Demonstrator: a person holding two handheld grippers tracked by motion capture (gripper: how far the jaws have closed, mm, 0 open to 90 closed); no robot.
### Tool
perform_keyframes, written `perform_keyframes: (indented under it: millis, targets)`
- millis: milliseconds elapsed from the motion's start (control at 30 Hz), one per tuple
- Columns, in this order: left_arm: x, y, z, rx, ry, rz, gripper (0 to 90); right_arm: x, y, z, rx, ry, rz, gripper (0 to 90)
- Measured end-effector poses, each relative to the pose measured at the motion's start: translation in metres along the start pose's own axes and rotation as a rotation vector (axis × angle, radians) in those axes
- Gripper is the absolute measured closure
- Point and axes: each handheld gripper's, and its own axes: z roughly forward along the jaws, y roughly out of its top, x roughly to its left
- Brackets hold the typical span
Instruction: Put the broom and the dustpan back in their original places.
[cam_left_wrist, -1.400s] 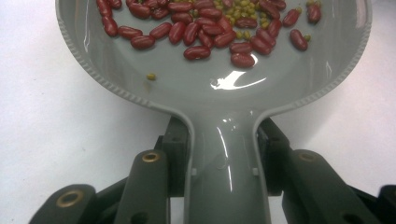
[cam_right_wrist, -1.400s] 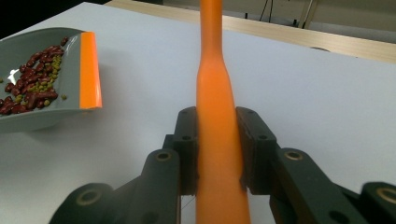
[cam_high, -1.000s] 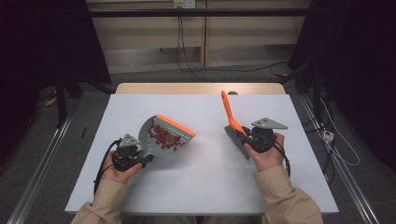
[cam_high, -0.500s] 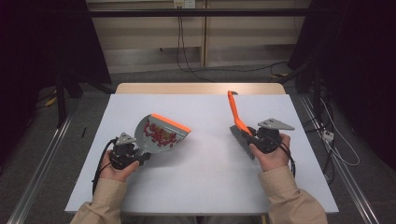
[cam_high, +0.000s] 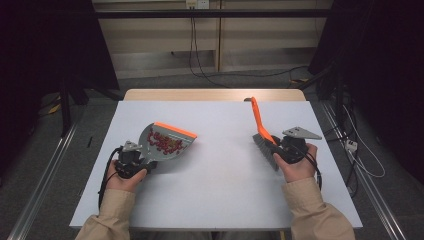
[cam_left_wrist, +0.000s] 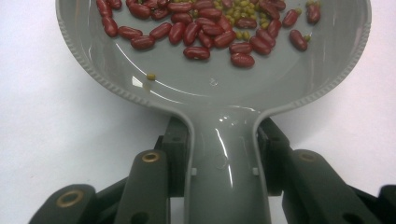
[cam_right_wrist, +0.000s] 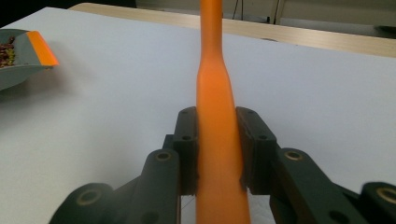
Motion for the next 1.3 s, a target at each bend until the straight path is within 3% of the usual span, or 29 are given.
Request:
perform_keyframes:
  millis: [567,933,1300]
  targets:
    - [0.013,-0.005,0.006,0.039,0.108,-0.07,63.8,-0.018,-0.005,-0.007,0.0,-0.038,0.02,71.6]
    - [0.012,-0.004,0.012,0.034,0.123,-0.093,63.6,-0.031,-0.008,-0.01,0.007,-0.07,0.034,71.5]
    - [0.008,-0.004,0.011,0.016,0.088,-0.11,59.6,-0.043,-0.012,-0.013,0.017,-0.107,0.038,71.5]
